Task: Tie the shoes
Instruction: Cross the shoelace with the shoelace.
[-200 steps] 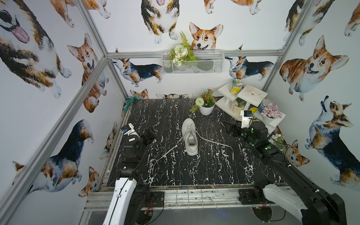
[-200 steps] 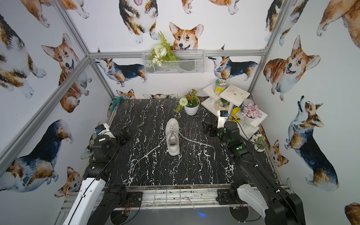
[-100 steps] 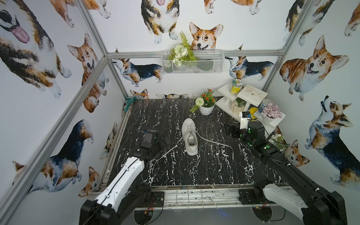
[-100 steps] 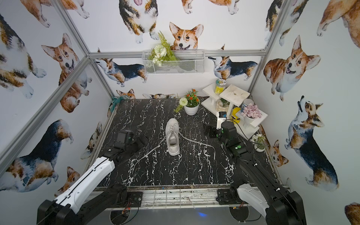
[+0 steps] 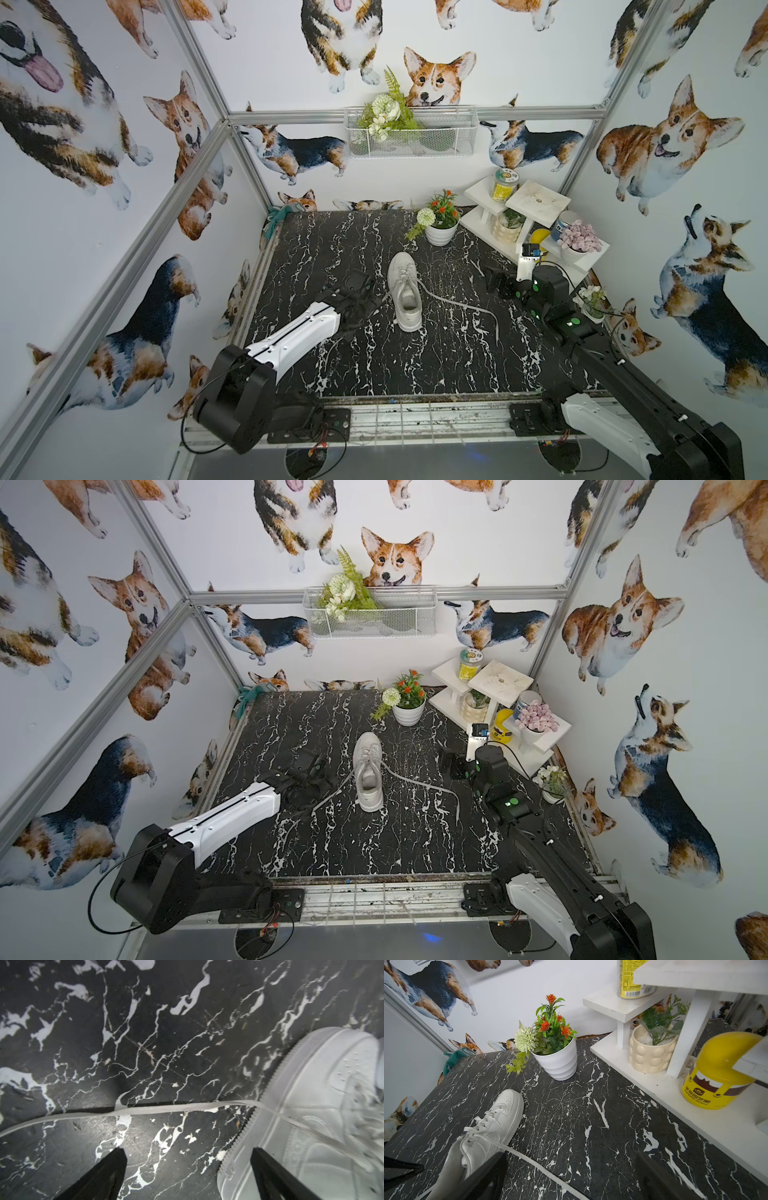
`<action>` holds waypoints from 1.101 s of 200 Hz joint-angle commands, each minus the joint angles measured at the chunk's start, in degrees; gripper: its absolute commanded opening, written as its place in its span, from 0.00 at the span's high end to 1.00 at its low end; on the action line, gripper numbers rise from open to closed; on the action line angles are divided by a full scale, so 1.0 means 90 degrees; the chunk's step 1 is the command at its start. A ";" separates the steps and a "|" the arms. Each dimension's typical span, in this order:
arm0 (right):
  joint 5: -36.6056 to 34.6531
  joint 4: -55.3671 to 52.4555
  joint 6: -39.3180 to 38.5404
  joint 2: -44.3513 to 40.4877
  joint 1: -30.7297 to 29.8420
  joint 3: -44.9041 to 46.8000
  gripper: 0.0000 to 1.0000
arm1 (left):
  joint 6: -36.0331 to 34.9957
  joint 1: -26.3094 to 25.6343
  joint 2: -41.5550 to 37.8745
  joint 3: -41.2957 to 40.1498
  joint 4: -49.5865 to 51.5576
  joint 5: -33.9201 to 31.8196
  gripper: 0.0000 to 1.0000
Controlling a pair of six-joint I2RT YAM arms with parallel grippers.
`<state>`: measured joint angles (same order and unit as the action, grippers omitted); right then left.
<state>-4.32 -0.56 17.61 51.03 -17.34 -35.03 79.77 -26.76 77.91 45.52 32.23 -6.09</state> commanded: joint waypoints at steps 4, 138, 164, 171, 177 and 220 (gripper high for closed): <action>-0.0106 0.0142 -0.0091 -0.0025 -0.0011 0.0071 0.00 | 0.1744 -0.0011 0.0324 -0.0152 0.0520 -0.0119 0.00; -0.0233 0.0346 -0.0140 0.0081 -0.0007 0.0280 0.00 | 0.2065 0.0757 0.0356 -0.0014 0.1486 -0.0749 0.09; -0.0225 0.0418 -0.0150 0.0165 -0.0007 0.0308 0.00 | 0.2065 0.0756 0.0471 -0.0126 0.1381 -0.0437 0.10; -0.0221 0.0414 -0.0159 0.0194 -0.0007 0.0298 0.00 | 0.2070 0.0755 0.0509 -0.0129 0.1386 -0.0369 0.10; -0.0223 0.0414 -0.0159 0.0215 -0.0007 0.0298 0.00 | 0.2063 0.0749 0.0537 -0.0125 0.1381 -0.0327 0.10; -0.0243 0.0448 -0.0189 0.0258 -0.0012 0.0318 0.00 | 0.1987 0.0750 0.0749 -0.0092 0.1185 -0.0188 0.12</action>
<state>-6.00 1.21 16.25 53.30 -17.37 -32.23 97.80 -20.03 83.64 44.56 43.07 -8.54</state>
